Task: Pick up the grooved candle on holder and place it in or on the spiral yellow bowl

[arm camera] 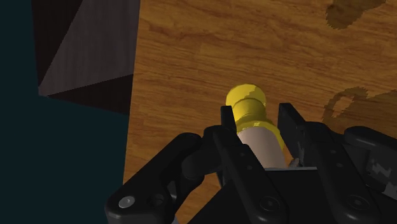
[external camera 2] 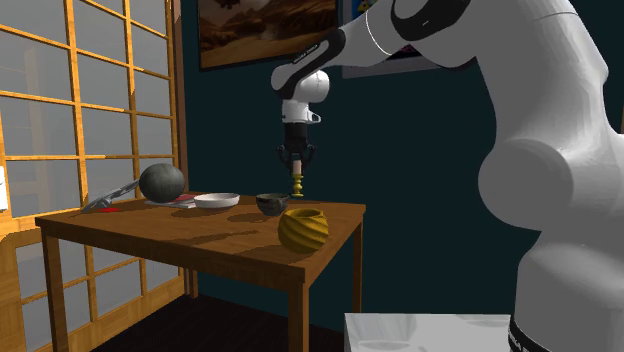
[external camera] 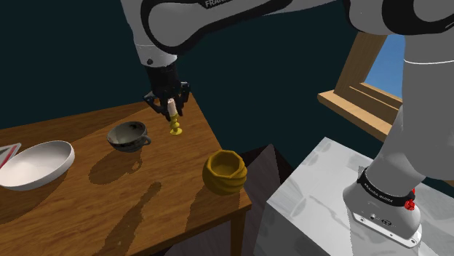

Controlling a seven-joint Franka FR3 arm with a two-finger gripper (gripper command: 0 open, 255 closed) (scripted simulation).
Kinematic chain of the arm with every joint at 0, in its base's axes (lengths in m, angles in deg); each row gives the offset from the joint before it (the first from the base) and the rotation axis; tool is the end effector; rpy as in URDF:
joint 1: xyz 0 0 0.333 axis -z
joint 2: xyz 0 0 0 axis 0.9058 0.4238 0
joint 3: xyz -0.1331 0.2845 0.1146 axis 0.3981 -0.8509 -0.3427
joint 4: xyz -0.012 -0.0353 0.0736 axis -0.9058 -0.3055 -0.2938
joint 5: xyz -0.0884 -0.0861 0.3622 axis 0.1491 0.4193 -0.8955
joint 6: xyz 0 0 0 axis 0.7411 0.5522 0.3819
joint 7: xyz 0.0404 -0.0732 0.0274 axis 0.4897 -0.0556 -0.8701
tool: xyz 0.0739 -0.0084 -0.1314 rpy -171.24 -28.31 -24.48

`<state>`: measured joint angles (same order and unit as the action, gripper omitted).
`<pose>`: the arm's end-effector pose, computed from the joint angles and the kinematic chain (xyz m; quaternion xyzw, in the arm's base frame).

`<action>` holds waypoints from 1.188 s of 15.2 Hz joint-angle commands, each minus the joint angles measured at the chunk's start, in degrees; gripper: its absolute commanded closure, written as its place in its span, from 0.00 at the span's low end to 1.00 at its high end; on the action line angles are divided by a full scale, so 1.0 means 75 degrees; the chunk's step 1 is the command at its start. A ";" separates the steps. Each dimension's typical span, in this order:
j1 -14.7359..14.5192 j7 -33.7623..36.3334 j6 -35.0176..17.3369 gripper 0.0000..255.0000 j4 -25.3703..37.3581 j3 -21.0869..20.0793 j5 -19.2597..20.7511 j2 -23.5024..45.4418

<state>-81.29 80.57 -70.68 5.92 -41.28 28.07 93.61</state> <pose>0.5541 0.3786 0.4369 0.9989 -0.0453 0.0013 0.0091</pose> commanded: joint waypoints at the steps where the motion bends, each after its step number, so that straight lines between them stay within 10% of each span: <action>1: -0.0014 -0.0017 0.0207 1.00 0.0197 -0.0007 -0.0011 -0.0010; 11: -0.0122 -0.0070 0.1222 1.00 0.1260 -0.0033 -0.0018 0.0030; 18: 0.0196 0.0064 0.0498 1.00 -0.1626 -0.0309 -0.0876 -0.2289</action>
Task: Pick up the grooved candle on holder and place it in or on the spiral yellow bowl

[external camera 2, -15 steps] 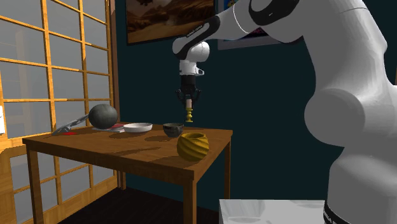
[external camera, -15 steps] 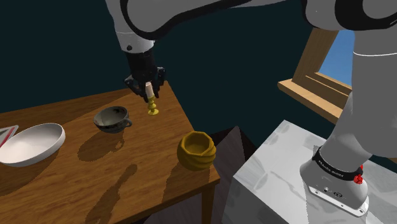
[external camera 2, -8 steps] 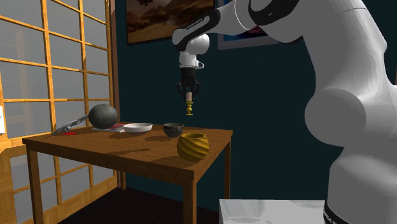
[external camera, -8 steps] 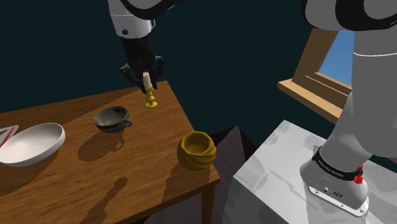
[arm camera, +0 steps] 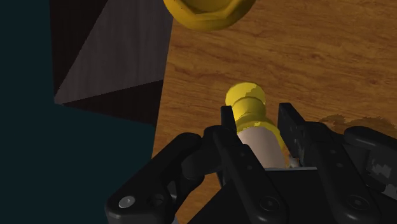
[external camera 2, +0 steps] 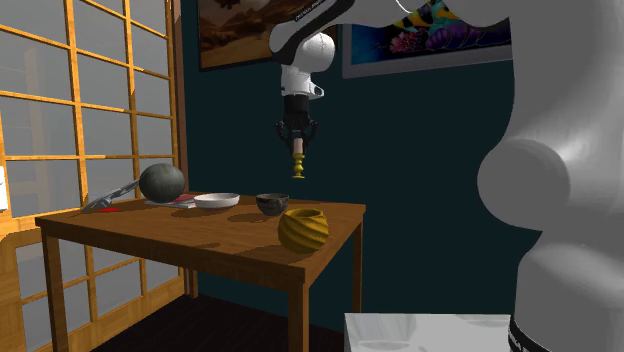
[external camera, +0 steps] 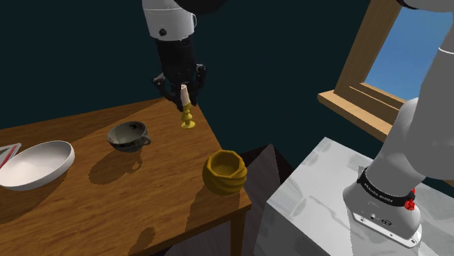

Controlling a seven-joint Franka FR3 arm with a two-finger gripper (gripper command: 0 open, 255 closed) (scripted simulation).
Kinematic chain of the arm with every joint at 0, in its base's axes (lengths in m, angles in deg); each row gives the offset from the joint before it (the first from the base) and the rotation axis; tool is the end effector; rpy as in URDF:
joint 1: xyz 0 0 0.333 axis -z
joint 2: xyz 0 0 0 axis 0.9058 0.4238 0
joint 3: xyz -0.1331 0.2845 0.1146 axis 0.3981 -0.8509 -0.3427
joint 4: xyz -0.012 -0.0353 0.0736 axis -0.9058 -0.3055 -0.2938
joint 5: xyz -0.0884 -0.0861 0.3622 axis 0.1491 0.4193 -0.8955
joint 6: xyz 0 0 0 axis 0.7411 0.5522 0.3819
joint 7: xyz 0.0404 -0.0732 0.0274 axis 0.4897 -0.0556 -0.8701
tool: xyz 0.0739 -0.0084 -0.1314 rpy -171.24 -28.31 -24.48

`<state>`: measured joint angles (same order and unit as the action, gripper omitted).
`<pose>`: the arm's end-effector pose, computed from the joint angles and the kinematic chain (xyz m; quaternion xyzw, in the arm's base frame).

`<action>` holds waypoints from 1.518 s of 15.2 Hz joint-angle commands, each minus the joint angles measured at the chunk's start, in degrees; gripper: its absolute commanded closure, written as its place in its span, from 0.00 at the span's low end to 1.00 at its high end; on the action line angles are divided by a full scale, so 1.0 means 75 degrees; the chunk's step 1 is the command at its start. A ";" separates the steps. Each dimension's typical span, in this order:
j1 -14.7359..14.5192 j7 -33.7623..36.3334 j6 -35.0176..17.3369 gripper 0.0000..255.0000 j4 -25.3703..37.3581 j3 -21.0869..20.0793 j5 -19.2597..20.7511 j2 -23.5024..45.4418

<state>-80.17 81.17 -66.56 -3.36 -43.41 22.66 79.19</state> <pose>0.4730 0.3686 0.5076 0.9990 -0.0445 0.0014 0.0090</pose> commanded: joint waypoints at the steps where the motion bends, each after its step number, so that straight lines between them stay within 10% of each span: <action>1: 0.0056 -0.0012 -0.0103 1.00 -0.0714 -0.0052 -0.0285 -0.0671; 10: -0.0194 0.0020 -0.0123 1.00 -0.2948 -0.0149 -0.1381 -0.3119; 23: -0.0231 0.0064 -0.1464 1.00 -0.4137 -0.0262 -0.1370 -0.2955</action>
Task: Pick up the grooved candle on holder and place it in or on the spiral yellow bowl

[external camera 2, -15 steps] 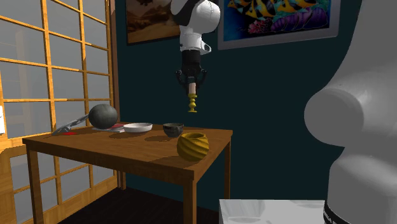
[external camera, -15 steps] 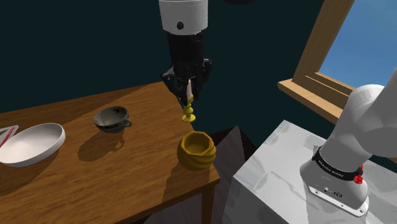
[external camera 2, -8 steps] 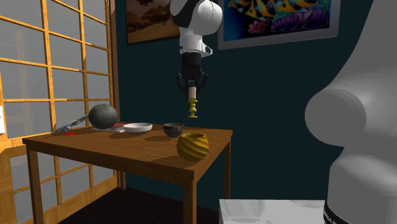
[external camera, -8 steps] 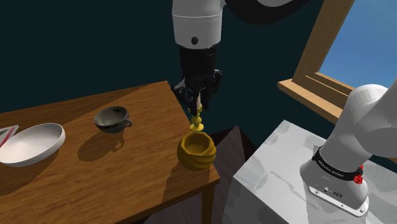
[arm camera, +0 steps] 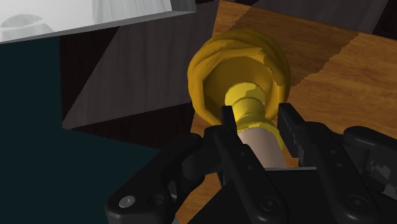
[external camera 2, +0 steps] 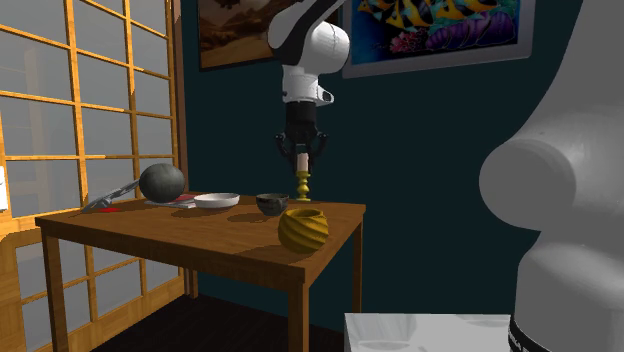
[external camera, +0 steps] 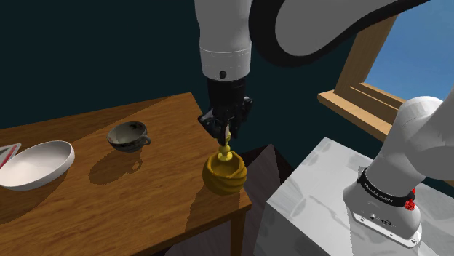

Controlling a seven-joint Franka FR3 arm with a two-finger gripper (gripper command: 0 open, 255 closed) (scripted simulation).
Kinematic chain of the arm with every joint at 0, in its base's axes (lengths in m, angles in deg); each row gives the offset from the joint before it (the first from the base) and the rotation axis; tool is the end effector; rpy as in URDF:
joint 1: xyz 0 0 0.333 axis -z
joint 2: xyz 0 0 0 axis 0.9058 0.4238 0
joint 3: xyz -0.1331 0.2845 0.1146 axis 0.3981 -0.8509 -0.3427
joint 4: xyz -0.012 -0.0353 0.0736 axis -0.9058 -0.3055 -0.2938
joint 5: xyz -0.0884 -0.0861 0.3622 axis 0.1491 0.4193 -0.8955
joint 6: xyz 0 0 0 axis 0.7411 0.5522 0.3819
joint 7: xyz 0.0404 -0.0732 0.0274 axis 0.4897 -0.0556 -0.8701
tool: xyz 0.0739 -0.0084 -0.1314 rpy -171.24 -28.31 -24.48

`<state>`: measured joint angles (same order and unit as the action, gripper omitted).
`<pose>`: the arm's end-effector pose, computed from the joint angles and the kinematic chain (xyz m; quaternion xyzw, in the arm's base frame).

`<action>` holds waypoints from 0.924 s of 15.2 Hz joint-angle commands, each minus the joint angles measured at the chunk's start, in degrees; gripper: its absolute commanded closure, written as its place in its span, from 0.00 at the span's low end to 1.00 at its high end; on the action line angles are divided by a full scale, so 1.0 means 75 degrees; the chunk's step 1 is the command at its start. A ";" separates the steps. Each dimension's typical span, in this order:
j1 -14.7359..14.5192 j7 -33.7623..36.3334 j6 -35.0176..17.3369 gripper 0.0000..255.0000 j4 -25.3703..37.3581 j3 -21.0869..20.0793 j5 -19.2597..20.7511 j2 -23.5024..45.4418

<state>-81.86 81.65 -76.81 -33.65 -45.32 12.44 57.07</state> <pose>0.3308 0.3458 0.4628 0.9989 -0.0453 0.0010 0.0093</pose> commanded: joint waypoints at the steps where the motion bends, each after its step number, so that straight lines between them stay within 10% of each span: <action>1: -0.0007 0.0008 -0.0200 1.00 -0.0178 -0.0017 -0.0002 0.0019; 12: -0.0011 0.0047 -0.0633 1.00 -0.0494 -0.0064 0.0033 0.0146; 13: -0.0010 0.0047 -0.0633 0.00 -0.0494 -0.0064 0.0033 0.0146; 14: -0.0010 0.0047 -0.0633 0.00 -0.0494 -0.0064 0.0033 0.0146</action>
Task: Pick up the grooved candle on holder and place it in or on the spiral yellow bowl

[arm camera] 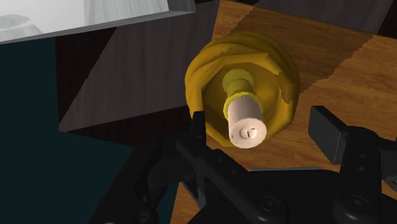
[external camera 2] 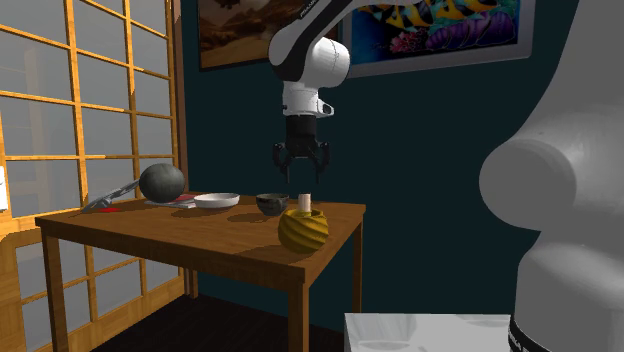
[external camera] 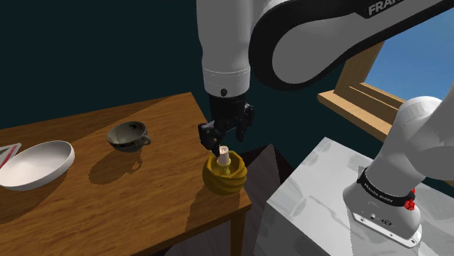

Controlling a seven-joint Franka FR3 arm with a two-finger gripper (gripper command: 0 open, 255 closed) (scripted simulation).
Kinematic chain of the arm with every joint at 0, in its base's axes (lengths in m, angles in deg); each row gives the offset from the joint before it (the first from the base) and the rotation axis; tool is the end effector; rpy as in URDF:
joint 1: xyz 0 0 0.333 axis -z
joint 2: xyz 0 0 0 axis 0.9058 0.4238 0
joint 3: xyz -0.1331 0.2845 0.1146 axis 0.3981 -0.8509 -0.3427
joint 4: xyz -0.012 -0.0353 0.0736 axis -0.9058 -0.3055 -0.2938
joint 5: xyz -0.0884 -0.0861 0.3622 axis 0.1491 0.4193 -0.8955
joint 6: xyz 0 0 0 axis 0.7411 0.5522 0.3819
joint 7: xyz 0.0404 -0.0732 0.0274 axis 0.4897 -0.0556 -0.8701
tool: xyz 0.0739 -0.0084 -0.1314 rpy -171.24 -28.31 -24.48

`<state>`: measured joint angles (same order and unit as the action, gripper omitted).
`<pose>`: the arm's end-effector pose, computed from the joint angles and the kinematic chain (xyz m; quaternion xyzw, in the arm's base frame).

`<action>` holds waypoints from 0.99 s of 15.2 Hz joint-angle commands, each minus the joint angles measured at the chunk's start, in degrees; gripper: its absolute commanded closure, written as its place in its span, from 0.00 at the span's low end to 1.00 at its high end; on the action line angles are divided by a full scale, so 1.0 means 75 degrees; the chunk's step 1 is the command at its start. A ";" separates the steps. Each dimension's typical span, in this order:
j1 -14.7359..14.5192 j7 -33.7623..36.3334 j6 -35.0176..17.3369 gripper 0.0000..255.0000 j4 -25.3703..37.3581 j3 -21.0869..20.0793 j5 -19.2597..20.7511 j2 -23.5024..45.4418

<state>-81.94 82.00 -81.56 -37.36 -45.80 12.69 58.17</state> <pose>0.3306 0.3456 0.4318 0.9989 -0.0452 0.0012 0.0092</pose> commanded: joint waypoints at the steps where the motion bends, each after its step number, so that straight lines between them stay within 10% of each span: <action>1: 0.0000 0.0000 0.0000 0.00 0.0000 0.0000 0.0000 0.0000; 15: 0.0011 -0.0057 0.0986 0.00 0.0777 0.0091 -0.0052 -0.0227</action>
<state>-81.85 81.57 -74.18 -31.54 -45.12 12.30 56.47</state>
